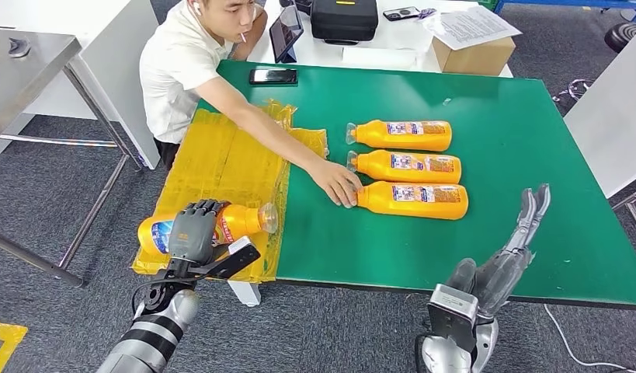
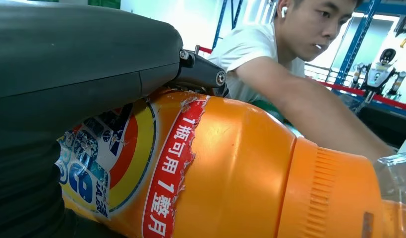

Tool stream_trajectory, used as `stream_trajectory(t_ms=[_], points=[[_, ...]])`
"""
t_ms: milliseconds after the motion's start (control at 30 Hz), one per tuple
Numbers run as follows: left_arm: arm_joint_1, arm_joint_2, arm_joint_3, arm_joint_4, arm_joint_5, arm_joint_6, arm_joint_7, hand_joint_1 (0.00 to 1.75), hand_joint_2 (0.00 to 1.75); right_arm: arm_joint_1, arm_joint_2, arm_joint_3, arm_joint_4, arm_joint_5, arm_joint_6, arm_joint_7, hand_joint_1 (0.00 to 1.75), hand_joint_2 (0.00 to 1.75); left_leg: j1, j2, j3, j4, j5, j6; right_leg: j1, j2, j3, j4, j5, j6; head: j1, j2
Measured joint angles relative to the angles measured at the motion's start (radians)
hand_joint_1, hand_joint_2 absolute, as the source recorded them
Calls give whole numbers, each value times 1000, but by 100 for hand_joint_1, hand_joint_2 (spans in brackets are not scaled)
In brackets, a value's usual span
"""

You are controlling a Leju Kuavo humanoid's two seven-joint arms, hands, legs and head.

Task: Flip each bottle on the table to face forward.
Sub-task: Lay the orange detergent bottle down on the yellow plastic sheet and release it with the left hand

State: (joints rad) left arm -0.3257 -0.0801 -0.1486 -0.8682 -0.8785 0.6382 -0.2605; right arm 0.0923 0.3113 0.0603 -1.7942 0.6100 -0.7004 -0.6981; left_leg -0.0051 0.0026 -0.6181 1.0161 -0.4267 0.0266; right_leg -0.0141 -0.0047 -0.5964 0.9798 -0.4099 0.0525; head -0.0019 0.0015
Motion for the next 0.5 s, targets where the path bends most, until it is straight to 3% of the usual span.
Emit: stream_trajectory(t_ms=[500], points=[[-13, 6, -1, 39, -10, -9, 8, 175, 175, 0, 0, -12, -5, -2, 0, 0, 0, 0, 0, 0, 0, 0, 0, 0, 0, 0, 0, 0, 0, 0, 0, 0]])
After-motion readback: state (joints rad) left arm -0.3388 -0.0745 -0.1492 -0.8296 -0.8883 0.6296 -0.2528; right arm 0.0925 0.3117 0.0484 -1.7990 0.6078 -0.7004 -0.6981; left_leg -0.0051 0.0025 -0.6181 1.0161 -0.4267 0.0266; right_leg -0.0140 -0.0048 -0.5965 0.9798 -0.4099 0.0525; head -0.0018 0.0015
